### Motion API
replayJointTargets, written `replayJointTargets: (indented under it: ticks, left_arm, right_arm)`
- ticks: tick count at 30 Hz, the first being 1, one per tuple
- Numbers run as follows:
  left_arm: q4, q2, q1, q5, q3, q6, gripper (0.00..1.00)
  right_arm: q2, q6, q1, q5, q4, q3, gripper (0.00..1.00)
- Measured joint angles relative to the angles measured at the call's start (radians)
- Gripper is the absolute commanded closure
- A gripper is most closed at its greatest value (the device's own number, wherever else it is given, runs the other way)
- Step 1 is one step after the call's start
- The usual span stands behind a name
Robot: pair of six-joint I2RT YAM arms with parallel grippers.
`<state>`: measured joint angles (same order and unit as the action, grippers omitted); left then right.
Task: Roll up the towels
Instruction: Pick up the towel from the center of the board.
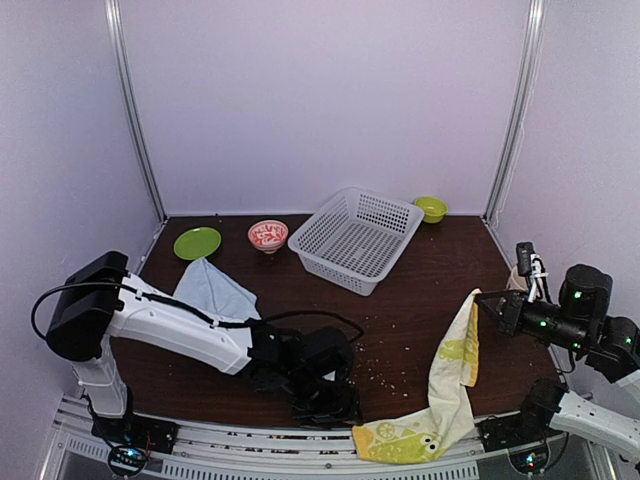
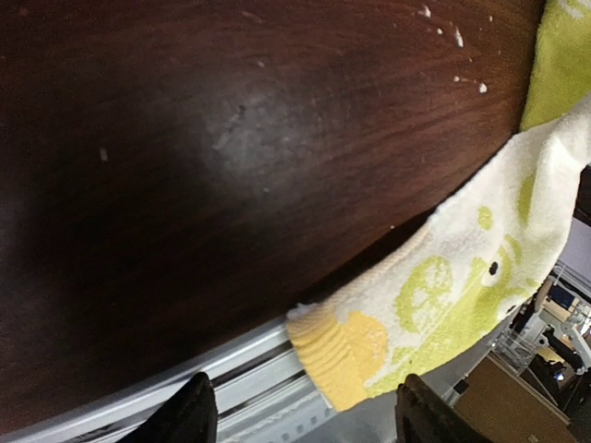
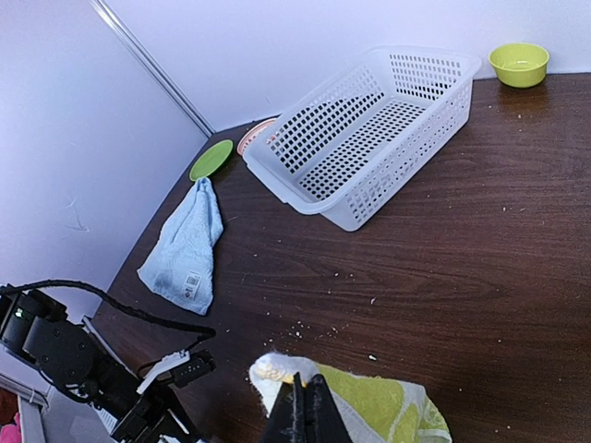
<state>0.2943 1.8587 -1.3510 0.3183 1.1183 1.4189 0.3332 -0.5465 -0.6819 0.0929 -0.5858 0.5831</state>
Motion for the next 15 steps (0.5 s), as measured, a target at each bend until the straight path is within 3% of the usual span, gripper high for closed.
replayJointTargets:
  ticks: [10, 15]
  left_arm:
    - [-0.048, 0.084, -0.034, 0.029, 0.069, 0.133, 0.41]
    - [-0.051, 0.086, -0.047, 0.026, 0.069, 0.180, 0.53]
  right_arm:
    - [-0.003, -0.029, 0.000, 0.023, 0.037, -0.009, 1.00]
    - [-0.017, -0.029, 0.000, 0.026, 0.036, -0.010, 1.00]
